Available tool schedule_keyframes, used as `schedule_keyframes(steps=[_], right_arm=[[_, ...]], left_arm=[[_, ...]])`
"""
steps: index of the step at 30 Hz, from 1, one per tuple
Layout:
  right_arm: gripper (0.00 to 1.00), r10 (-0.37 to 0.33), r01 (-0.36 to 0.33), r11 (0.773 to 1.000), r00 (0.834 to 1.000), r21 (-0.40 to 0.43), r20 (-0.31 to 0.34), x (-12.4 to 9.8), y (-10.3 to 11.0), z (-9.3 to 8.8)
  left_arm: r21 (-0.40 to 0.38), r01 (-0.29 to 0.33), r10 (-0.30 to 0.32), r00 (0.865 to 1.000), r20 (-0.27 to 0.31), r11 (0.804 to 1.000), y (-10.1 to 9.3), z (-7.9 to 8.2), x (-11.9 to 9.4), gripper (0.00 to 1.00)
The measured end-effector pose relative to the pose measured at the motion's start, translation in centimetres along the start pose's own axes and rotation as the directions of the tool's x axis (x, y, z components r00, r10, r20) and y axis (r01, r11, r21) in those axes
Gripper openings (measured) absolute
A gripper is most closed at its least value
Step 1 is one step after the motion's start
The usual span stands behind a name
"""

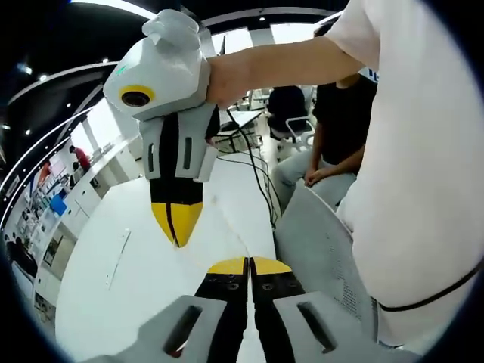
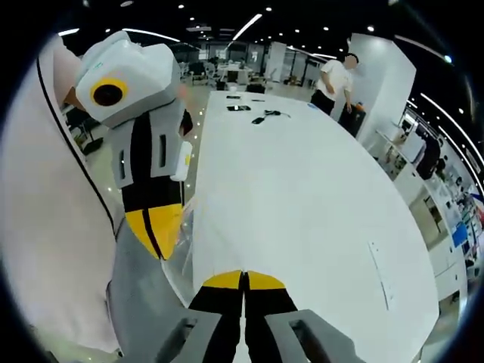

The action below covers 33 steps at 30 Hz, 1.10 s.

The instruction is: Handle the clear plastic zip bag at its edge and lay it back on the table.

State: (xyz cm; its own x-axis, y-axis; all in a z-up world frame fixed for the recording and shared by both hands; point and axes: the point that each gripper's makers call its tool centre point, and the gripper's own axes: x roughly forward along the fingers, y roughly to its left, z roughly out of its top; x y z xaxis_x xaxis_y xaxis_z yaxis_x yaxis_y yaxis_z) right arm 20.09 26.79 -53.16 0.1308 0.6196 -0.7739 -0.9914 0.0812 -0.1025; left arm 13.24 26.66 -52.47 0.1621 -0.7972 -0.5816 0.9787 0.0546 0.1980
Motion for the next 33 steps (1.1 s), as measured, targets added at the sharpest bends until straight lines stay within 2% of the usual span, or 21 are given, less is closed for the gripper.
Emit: schedule_keyframes(steps=[33], right_arm=[[0.00,-0.084,0.083,0.994,0.996,0.064,0.011,-0.5,-2.2,-0.3]], left_arm=[[-0.013,0.041,-0.041,0.999,0.015,0.999,-1.1,0.2,-0.1,0.00]])
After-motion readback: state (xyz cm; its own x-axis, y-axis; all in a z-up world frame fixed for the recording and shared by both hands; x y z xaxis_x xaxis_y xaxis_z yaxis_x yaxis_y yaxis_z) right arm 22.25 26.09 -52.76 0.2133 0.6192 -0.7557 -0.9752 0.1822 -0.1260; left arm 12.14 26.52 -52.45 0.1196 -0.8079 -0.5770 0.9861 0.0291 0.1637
